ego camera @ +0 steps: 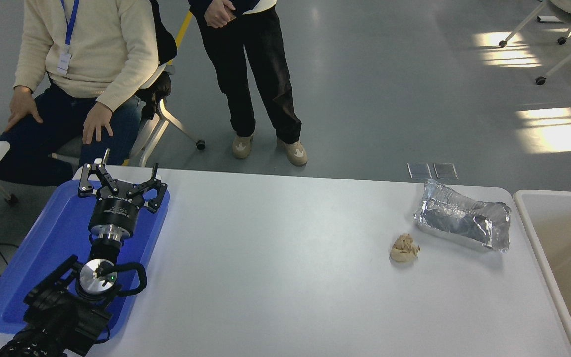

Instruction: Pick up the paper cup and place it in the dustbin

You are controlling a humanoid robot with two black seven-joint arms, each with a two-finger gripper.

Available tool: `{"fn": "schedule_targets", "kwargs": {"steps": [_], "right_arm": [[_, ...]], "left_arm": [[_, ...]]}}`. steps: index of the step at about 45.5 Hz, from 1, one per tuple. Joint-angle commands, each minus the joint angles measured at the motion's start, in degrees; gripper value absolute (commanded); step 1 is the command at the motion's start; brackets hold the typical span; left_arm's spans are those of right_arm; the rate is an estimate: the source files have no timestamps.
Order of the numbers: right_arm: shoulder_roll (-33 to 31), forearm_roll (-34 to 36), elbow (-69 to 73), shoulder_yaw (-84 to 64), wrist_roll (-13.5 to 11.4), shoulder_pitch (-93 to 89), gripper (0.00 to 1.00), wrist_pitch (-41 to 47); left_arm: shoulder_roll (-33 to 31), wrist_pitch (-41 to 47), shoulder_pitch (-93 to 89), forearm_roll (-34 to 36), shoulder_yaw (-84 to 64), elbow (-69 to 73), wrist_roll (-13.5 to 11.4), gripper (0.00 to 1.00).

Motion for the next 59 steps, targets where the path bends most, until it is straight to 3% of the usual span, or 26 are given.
{"fn": "schedule_targets", "kwargs": {"steps": [1,24,32,46,59], "right_arm": [[-3.58,-4.92,-13.82,10.67,0.28,-15.0,0.0,-0.3],[-0.07,-5.01,-33.42,24.04,0.72,-49.99,0.0,-14.89],[0.9,-4.92,-37.99,35.36,0.9,-62.73,0.0,-16.39],[8.45,-4.66,-48.27,46.8,0.9,-80.4,0.0,-22.27],[14.26,2.55,-56.8,48.3,0.99,-89.11,0.0,-24.56]], "left_arm": [[0.0,-0.1,0.01,0.0,0.0,0.0,0.0,1.0],[0.0,-0.01,0.01,0.0,0.0,0.0,-0.09,1.0],[0.0,-0.01,0.01,0.0,0.0,0.0,-0.09,1.0],[0.0,-0.01,0.01,-0.09,0.0,0.0,-0.18,1.0],[0.0,-0.01,0.01,-0.09,0.0,0.0,-0.18,1.0]]}}
